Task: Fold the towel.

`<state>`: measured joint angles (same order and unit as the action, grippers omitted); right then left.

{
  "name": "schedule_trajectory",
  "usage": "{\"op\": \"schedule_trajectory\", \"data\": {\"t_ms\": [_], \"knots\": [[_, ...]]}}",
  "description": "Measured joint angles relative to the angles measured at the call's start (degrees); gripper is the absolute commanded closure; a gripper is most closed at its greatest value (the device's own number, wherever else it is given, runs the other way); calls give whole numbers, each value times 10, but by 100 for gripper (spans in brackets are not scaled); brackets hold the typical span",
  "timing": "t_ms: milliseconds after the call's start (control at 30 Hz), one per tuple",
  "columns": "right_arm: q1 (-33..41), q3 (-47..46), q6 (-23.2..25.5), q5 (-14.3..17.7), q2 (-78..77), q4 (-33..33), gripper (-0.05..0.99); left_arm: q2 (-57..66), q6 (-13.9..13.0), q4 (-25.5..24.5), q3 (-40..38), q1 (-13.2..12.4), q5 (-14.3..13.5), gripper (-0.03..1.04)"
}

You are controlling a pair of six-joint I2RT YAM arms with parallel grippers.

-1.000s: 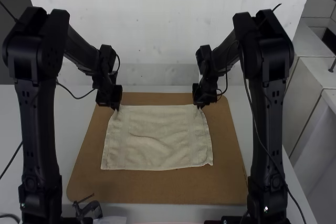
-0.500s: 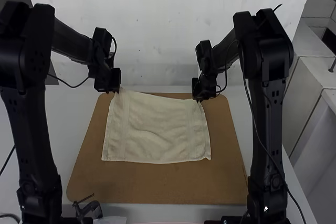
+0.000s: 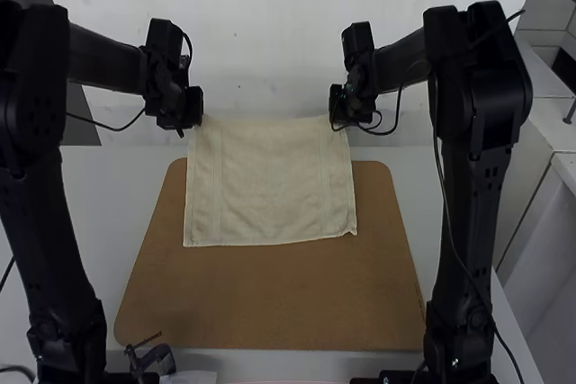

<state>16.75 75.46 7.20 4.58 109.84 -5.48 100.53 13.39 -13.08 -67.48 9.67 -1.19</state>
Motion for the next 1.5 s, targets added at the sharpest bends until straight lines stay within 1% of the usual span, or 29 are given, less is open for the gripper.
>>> {"op": "schedule_trajectory", "data": {"t_ms": [100, 167, 300, 467, 667, 900, 1033, 1167, 1267, 1333, 1500], "knots": [[0, -14, -6, 0, -19, 5, 92, -18, 0, 3, 5, 5, -2, 100], [0, -35, -11, 0, -31, 6, 92, -36, 0, 5, 22, 9, -1, 100], [1, -91, -25, 0, -56, 5, 92, -75, -1, 5, 77, 16, -2, 100], [8, -167, -41, 0, -103, 5, 92, -126, -3, 4, 155, 34, -1, 100], [24, -242, -52, 0, -173, 3, 92, -193, -5, 4, 240, 35, 0, 100], [31, -306, -55, 0, -231, -27, 92, -286, -5, -6, 321, 36, 13, 100], [37, -335, -54, 0, -268, -37, 92, -342, -5, -17, 358, 47, 14, 100], [44, -355, -53, 0, -282, -39, 92, -372, -9, -31, 373, 54, 14, 99], [45, -360, -52, 2, -281, -33, 92, -369, -16, -28, 373, 53, 12, 100], [45, -359, -51, 7, -274, -22, 92, -349, -24, -16, 371, 51, 12, 99], [45, -342, -48, 9, -220, -3, 92, -243, -34, 26, 346, 29, 15, 99]]}}
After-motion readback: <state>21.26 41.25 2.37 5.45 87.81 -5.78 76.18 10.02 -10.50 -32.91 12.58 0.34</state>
